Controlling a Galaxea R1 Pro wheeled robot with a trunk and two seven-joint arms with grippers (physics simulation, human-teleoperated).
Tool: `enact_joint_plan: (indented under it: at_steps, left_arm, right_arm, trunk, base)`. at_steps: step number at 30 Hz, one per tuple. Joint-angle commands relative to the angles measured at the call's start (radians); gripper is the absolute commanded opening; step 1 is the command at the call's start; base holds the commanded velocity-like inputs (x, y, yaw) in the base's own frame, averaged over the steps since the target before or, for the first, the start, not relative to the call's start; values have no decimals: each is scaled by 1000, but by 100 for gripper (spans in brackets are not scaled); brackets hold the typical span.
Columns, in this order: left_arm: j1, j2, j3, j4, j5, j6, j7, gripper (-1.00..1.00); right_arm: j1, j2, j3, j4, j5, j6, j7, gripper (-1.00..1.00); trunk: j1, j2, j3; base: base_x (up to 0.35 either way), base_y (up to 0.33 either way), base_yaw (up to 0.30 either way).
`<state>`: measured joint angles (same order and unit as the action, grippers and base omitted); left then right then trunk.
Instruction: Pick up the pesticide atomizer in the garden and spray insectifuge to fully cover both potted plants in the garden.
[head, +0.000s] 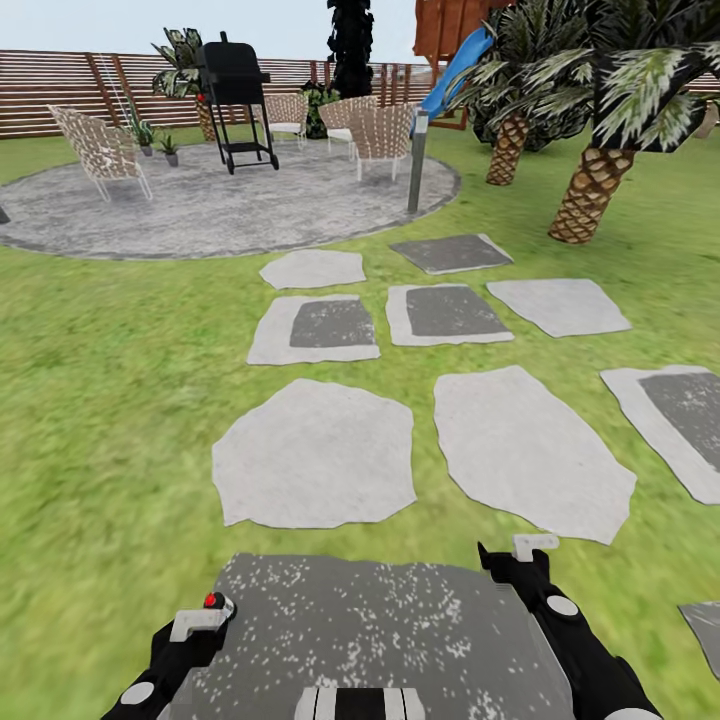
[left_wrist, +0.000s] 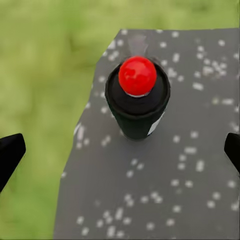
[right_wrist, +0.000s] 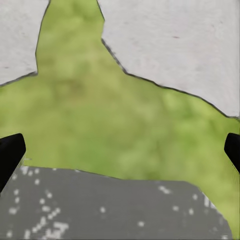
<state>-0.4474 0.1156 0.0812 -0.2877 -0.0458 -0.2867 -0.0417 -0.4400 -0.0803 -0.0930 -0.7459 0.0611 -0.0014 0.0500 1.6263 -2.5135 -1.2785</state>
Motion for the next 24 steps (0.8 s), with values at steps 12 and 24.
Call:
enact_joint_plan:
  at_steps: [12, 24]
  left_arm:
    - [-1, -1, 8, 1, -5, -3, -4, 100]
    - [0, -2, 8, 2, -5, -35, -4, 100]
  right_arm:
    - [0, 1, -4, -1, 6, 0, 5, 100]
    - [0, 1, -6, -5, 5, -2, 4, 100]
  trunk:
    - [0, 0, -1]
    - [1, 0, -5]
  base:
    - [113, 0, 0]
    - [23, 0, 0]
